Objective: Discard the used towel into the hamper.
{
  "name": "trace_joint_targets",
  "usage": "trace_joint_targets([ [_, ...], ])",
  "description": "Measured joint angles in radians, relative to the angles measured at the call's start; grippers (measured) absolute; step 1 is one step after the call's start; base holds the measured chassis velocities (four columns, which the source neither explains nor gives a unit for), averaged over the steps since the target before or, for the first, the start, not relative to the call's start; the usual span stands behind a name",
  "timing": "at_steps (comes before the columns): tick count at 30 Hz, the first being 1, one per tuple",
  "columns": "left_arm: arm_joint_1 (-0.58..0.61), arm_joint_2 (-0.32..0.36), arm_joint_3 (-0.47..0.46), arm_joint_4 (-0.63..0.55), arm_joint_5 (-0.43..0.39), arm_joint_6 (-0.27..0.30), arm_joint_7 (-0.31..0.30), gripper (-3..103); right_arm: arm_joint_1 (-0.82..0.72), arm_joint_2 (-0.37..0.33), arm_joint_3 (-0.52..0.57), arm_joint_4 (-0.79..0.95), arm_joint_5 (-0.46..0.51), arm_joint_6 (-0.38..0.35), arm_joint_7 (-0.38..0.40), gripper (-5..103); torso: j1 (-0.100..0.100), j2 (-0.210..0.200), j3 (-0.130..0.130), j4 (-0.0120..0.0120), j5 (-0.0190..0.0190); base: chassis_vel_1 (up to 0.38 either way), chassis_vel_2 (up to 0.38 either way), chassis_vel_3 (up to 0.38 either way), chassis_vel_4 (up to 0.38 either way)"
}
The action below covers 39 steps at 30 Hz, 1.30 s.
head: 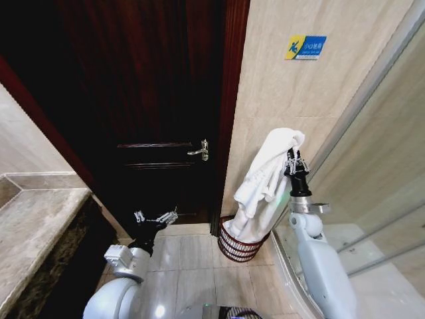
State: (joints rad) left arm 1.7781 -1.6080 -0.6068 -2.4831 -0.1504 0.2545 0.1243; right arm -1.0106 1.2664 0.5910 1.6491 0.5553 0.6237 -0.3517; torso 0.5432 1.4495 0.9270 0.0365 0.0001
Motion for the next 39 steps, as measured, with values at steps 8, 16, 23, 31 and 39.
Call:
trace_joint_targets([
  [8,0.0,0.0,0.0,0.0,0.0,0.0,0.0,100,-0.008,0.003,0.007,-0.045,-0.003,0.023,-0.027,13,0.0,0.0,0.0,0.0,-0.0001,0.0,0.0,0.0,0.0],
  [16,0.0,0.0,0.0,0.0,0.0,0.0,0.0,100,-0.01,0.012,0.016,-0.113,-0.023,0.057,-0.052,13,0.0,0.0,0.0,0.0,-0.0001,0.0,0.0,0.0,0.0],
  [23,0.0,0.0,0.0,0.0,0.0,0.0,0.0,100,-0.01,0.018,0.017,-0.159,-0.025,0.07,-0.064,13,0.0,0.0,0.0,0.0,0.0,0.0,0.0,0.0,0.0],
  [31,0.0,0.0,0.0,0.0,0.0,0.0,0.0,100,-0.007,0.027,0.017,-0.197,-0.037,0.067,-0.063,13,0.0,0.0,0.0,-0.0001,-0.0001,0.0,0.0,0.0,0.0],
  [39,0.0,0.0,0.0,0.0,0.0,0.0,0.0,100,-0.005,0.029,0.017,-0.214,-0.039,0.074,-0.065,13,0.0,0.0,0.0,0.0,-0.0001,0.0,0.0,0.0,0.0],
])
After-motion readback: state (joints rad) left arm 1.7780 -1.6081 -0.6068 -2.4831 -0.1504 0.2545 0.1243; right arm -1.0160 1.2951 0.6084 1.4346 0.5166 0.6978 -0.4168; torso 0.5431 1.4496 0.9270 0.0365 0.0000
